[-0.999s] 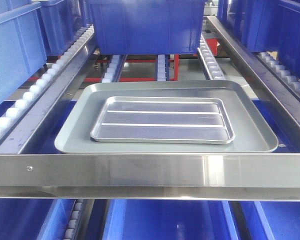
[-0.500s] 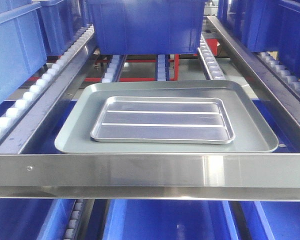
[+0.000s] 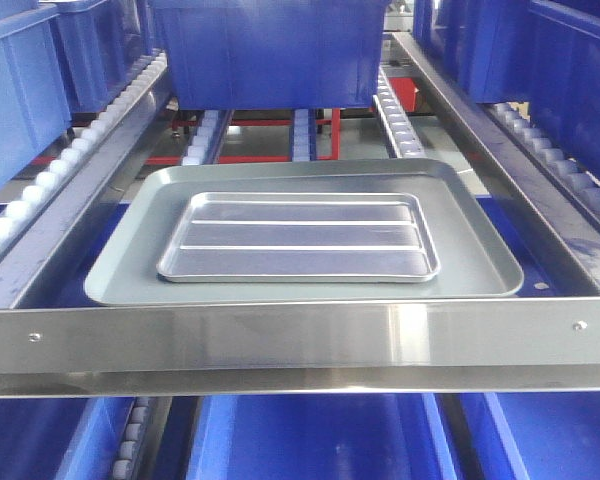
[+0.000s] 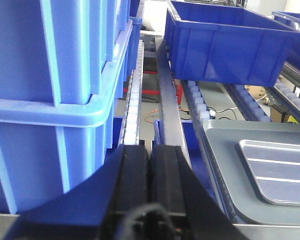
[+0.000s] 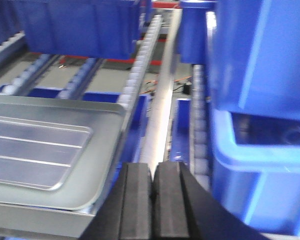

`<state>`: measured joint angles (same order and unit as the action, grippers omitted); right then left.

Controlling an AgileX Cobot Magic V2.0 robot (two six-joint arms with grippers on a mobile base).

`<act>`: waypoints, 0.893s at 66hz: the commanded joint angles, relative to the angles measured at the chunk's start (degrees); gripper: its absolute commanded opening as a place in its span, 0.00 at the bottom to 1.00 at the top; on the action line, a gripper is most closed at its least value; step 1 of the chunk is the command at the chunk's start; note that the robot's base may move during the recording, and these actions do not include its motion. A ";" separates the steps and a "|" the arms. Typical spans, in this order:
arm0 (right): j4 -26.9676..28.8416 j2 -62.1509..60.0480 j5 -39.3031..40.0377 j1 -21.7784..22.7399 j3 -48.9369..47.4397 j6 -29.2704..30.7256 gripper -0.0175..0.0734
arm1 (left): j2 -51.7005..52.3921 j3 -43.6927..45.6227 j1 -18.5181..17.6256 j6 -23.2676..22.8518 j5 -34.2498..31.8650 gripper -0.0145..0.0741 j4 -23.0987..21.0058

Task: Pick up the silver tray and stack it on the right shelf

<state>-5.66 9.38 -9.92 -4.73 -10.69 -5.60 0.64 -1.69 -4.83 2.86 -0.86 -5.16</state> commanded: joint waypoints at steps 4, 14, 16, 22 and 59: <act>2.36 -5.55 11.72 4.84 6.89 2.82 0.25 | 0.79 -1.06 0.00 0.17 -5.30 0.05 -0.35; 2.24 -10.61 12.93 7.79 11.26 3.15 0.25 | 0.79 -1.06 0.00 0.17 -5.30 0.05 -0.35; 2.16 -11.32 12.46 8.16 11.26 3.21 0.25 | 0.79 -1.06 0.00 0.17 -5.30 0.05 -0.35; 2.13 -11.16 12.09 8.21 11.26 3.23 0.25 | 0.79 -1.06 0.00 0.17 -5.30 0.05 -0.35; 2.13 -11.16 11.94 8.21 11.26 3.23 0.25 | 0.79 -1.06 0.00 0.17 -5.30 0.05 -0.35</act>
<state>-3.26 -0.61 -2.66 3.18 1.63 -2.90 0.64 -1.69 -4.83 2.86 -0.90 -5.16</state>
